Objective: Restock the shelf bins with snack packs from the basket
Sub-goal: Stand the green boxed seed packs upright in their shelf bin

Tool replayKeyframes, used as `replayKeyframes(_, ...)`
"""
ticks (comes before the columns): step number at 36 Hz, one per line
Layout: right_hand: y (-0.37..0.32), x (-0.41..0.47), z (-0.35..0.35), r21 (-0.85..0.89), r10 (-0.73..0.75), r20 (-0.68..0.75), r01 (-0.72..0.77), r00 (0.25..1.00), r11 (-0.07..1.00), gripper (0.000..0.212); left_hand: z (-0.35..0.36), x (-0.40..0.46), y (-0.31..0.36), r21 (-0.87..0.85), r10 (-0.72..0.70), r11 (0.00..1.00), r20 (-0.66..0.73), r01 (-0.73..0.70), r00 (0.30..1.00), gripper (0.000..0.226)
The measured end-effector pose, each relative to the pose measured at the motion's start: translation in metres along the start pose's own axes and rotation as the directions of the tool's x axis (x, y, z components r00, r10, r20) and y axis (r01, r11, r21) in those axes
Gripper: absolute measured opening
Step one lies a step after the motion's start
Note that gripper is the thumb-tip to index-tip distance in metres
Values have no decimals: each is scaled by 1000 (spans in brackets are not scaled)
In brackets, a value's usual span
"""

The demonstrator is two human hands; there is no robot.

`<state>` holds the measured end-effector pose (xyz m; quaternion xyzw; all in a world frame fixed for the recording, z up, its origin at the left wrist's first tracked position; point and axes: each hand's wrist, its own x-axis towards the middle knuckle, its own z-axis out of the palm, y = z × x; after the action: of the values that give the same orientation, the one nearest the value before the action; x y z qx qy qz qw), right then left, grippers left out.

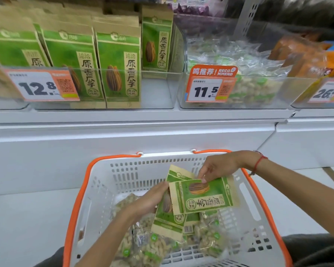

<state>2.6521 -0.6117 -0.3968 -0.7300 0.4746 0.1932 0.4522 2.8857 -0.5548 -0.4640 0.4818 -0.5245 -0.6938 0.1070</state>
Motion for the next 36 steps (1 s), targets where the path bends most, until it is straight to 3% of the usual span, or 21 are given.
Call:
replayKeyframes(3, -3, 3, 6, 3, -25, -47, 26, 999, 1000, 25, -1, 3, -5, -159, -47, 984, 176, 75, 983, 56)
replayKeyframes(5, -11, 6, 14, -12, -59, -84, 58, 995, 998, 25, 1, 6, -6, -139, -58, 985, 267, 98, 962, 52)
replayKeyframes(9, -25, 17, 27, 20, -125, -312, 138, 942, 990, 14, 7, 11, -9, -173, -67, 976, 343, 133, 937, 56)
replayKeyframes(12, -24, 21, 23, -106, -127, -579, 80, 805, 991, 16, 2, 10, -5, -268, -10, 961, 229, 73, 973, 45)
replayKeyframes(14, -28, 13, 12, -71, -34, -662, -17, 748, 997, 40, -4, 6, 0, -317, 49, 948, 113, -11, 992, 42)
replayKeyframes(18, -47, -18, -9, 222, 247, -492, -154, 835, 963, 94, -16, -6, 18, -334, 158, 929, -30, -159, 987, 35)
replayKeyframes(20, -53, -31, -13, 375, 231, -401, -72, 886, 924, 91, -15, -11, 29, -339, 219, 911, -88, -236, 972, 41)
replayKeyframes(22, -56, -38, -18, 501, 158, -458, 107, 875, 859, 72, -12, -16, 39, -339, 273, 888, -154, -310, 950, 48)
replayKeyframes(25, -64, -43, -23, 647, 190, -630, 375, 753, 664, 70, -7, -24, 55, -337, 338, 861, -179, -380, 924, 51)
replayKeyframes(27, -73, -49, -22, 597, 188, -737, 494, 650, 632, 73, -5, -31, 66, -305, 385, 858, -149, -413, 911, 51)
replayKeyframes(29, -83, -56, -21, 432, 87, -838, 558, 539, 709, 56, -5, -38, 77, -247, 432, 854, -150, -457, 889, 52)
replayKeyframes(32, -95, -65, -20, 181, -53, -911, 512, 409, 840, 41, -4, -46, 92, -125, 523, 822, -219, -555, 824, 55)
replayKeyframes(34, -101, -71, -22, 73, -89, -933, 424, 349, 903, 43, -4, -49, 99, -14, 580, 795, -278, -607, 766, 50)
replayKeyframes(36, -105, -83, -29, -55, -140, -947, 283, 291, 958, 61, -6, -54, 105, 101, 628, 768, -308, -632, 715, 45)
